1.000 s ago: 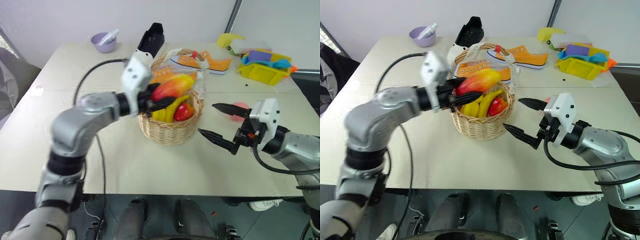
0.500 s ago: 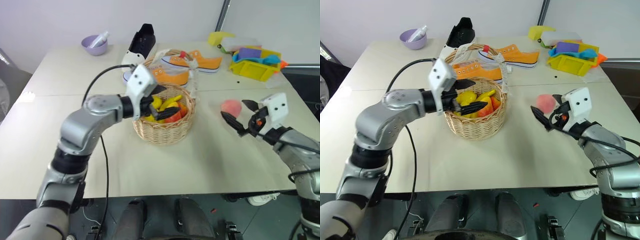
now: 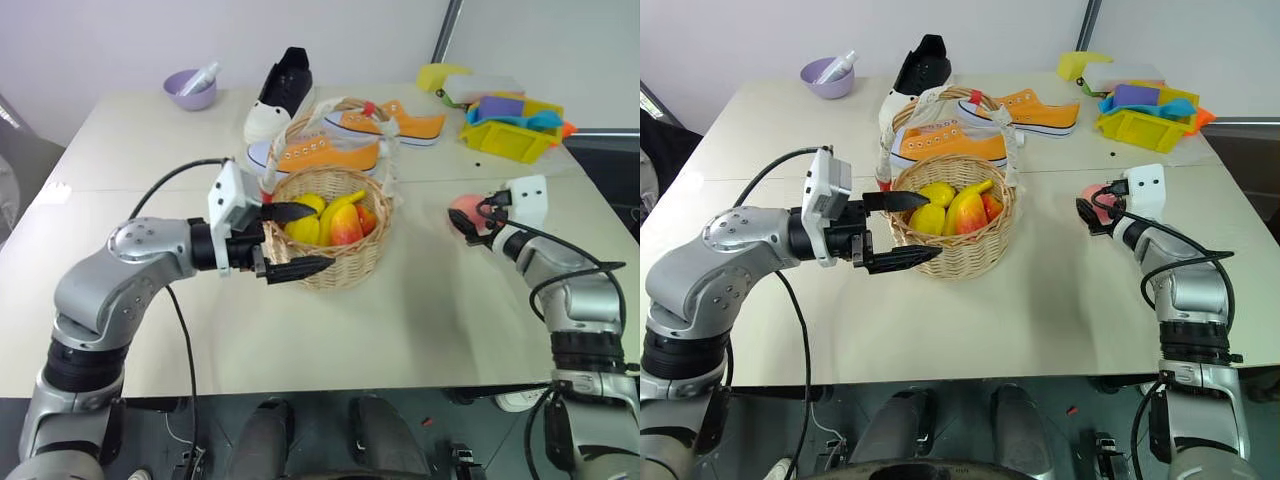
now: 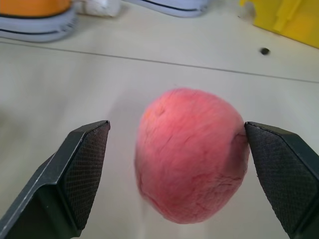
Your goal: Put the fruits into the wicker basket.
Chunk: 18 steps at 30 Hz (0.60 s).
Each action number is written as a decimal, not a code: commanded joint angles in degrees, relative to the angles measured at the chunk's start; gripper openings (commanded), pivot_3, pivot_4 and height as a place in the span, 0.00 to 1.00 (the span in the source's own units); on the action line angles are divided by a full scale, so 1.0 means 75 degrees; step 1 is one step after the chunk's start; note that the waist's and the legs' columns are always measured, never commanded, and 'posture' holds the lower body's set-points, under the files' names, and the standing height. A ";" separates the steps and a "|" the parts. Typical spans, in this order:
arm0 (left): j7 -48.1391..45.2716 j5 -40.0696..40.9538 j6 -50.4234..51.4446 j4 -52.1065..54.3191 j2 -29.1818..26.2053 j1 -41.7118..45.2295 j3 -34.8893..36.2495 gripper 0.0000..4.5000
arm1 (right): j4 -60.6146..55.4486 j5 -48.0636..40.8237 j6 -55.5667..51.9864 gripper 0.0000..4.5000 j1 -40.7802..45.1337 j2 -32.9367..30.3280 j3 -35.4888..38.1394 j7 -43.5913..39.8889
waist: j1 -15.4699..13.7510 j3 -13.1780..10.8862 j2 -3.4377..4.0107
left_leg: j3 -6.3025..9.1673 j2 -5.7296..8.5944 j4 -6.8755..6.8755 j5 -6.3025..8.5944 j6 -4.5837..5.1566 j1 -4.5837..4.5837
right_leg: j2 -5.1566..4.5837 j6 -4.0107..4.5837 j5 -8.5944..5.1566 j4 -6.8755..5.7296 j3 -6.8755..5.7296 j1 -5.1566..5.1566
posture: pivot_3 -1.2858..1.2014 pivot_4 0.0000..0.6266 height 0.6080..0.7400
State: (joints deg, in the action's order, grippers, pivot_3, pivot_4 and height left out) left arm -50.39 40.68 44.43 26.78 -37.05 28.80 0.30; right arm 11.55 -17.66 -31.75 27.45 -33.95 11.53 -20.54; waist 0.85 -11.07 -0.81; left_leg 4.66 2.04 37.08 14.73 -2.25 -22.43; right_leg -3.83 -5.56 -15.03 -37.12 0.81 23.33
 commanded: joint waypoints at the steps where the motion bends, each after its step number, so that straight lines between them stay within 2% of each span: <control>1: 0.0172 0.0171 -0.0023 0.0353 -0.0070 -0.0081 0.0264 1.00 | 0.0168 0.0071 0.0052 0.94 0.0092 0.0081 -0.0038 -0.0174 | 0.0011 0.0000 0.0000 | 0.0001 -0.0001 0.0000 0.0000 0.0001 0.0000 | 0.0003 0.0000 0.0000 -0.0001 0.0000 0.0001 | 0.52 0.24 0.98; 3: 0.0226 0.0173 -0.0019 0.0374 -0.0119 -0.0234 0.0320 1.00 | 0.0179 0.0192 0.0111 0.81 0.0095 0.0070 -0.0089 -0.0190 | 0.0046 0.0000 0.0001 | -0.0002 -0.0003 -0.0002 0.0002 0.0002 0.0007 | 0.0007 0.0001 0.0001 -0.0005 0.0005 0.0000 | 0.52 0.24 0.98; 5: 0.0256 0.0191 -0.0025 0.0381 -0.0169 -0.0358 0.0372 1.00 | 0.0168 0.0356 0.0215 0.59 0.0068 0.0042 -0.0170 -0.0184 | 0.0045 0.0000 0.0001 | -0.0003 -0.0006 -0.0002 0.0002 0.0004 0.0011 | 0.0014 0.0005 0.0003 -0.0007 0.0008 0.0000 | 0.52 0.24 0.98; 6: 0.0282 0.0207 -0.0033 0.0374 -0.0181 -0.0395 0.0392 1.00 | 0.0164 0.0409 0.0252 0.51 0.0061 0.0043 -0.0182 -0.0184 | 0.0040 0.0000 0.0001 | -0.0003 -0.0007 -0.0002 0.0002 0.0004 0.0011 | 0.0016 0.0006 0.0004 -0.0010 0.0008 0.0001 | 0.52 0.24 0.98; 7: 0.0317 0.0230 -0.0034 0.0356 -0.0192 -0.0440 0.0431 1.00 | 0.0152 0.0456 0.0286 0.48 0.0049 0.0048 -0.0180 -0.0168 | 0.0033 0.0001 0.0001 | -0.0002 -0.0008 -0.0002 0.0002 0.0004 0.0012 | 0.0018 0.0008 0.0005 -0.0010 0.0008 0.0001 | 0.52 0.24 0.98; 11: 0.0346 0.0273 -0.0075 0.0142 -0.0327 -0.0638 0.0709 1.00 | -0.0345 0.0844 0.0839 0.48 -0.0219 -0.0146 -0.0266 -0.0237 | 0.0015 0.0000 0.0001 | -0.0003 -0.0008 0.0000 0.0002 0.0004 0.0011 | 0.0017 0.0009 0.0005 -0.0009 0.0008 0.0001 | 0.52 0.24 0.98; 14: 0.0290 0.0228 -0.0156 -0.0047 -0.0463 -0.0825 0.0938 1.00 | -0.1449 0.0696 0.1250 0.48 -0.0730 -0.0534 -0.0205 -0.0999 | 0.0001 -0.0001 0.0005 | -0.0003 -0.0008 -0.0005 0.0002 0.0004 0.0006 | 0.0015 0.0009 0.0005 -0.0009 0.0008 0.0009 | 0.52 0.24 0.98; 16: 0.0209 0.0281 -0.0248 -0.0198 -0.0522 -0.1021 0.1180 1.00 | -0.2836 0.0063 0.1370 0.48 -0.1451 -0.1014 0.0036 -0.2111 | -0.0021 -0.0003 0.0010 | -0.0002 -0.0008 -0.0008 0.0004 0.0006 0.0003 | 0.0014 0.0008 0.0005 -0.0008 0.0007 0.0011 | 0.52 0.24 0.98; 18: -0.0071 0.0391 -0.0482 -0.0332 -0.0542 -0.1259 0.1446 1.00 | -0.4224 -0.1220 0.0723 0.48 -0.2059 -0.1351 0.0550 -0.2973 | -0.0023 -0.0004 0.0010 | -0.0001 -0.0021 -0.0011 0.0009 0.0014 -0.0001 | 0.0010 0.0007 0.0004 -0.0004 0.0006 0.0013 | 0.52 0.24 0.98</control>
State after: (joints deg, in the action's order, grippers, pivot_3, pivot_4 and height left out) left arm -49.26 42.08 43.01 24.12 -40.59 19.62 8.44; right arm -11.41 -19.97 -24.64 12.40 -42.79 11.82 -38.02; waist 0.68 -11.10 -0.73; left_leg 4.66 1.82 37.01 14.81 -2.12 -22.43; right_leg -3.73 -5.51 -15.00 -37.13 0.85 23.42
